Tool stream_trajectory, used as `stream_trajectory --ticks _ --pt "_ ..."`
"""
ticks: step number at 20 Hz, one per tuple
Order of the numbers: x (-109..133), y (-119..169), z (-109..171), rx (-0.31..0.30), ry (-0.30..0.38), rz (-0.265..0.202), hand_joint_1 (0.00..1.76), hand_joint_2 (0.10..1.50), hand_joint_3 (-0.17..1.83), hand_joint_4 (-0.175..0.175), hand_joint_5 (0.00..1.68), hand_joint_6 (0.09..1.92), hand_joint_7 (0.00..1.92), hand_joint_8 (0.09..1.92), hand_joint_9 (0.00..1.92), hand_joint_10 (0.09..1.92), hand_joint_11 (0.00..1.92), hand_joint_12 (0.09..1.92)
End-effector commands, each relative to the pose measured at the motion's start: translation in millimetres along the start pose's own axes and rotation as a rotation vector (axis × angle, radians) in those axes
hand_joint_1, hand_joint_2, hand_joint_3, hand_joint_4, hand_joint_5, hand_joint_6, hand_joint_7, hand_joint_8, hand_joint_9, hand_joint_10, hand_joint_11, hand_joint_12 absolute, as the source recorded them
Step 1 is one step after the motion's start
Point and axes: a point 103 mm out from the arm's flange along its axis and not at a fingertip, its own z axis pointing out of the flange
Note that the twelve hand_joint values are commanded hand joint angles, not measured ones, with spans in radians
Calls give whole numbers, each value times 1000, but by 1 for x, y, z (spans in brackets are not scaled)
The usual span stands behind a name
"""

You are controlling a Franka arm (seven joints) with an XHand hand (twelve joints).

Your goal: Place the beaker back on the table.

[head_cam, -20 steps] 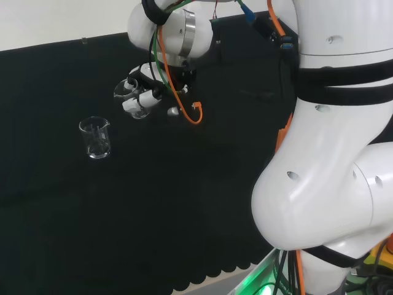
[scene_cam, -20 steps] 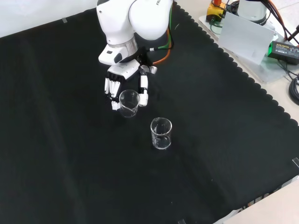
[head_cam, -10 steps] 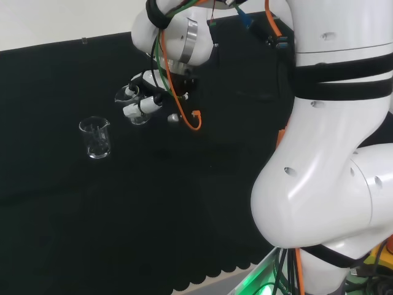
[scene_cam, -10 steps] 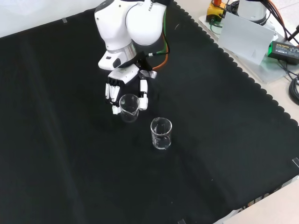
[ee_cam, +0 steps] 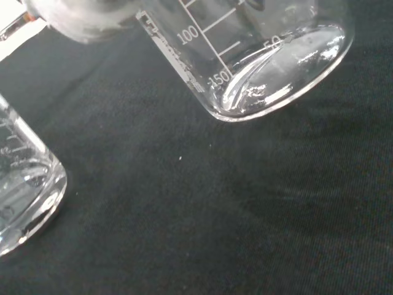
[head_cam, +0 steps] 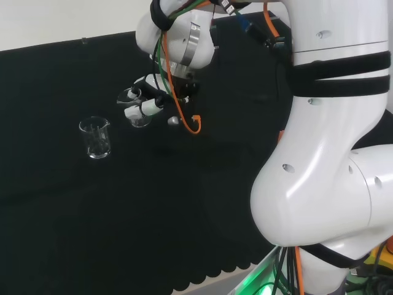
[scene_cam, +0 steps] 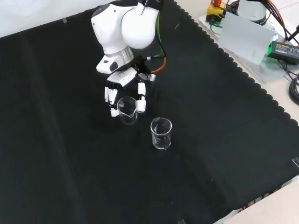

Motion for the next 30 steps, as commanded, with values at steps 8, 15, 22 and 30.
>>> stream_trajectory --ticks 8,15,22,30 --pt "-12 -9 5 -14 18 17 1243 1217 -175 -121 814 1220 1080 1059 1079 1138 908 966" --pt "-13 -9 8 -9 27 22 1243 1218 -175 -121 813 1219 1080 1059 1076 1139 907 971" --pt "-12 -10 11 1 20 21 1242 1214 -175 -111 822 1214 1086 1037 1069 1129 908 981" --pt "-10 -12 19 51 -6 17 1186 1209 -158 -99 891 1132 1017 1040 967 958 764 1146"
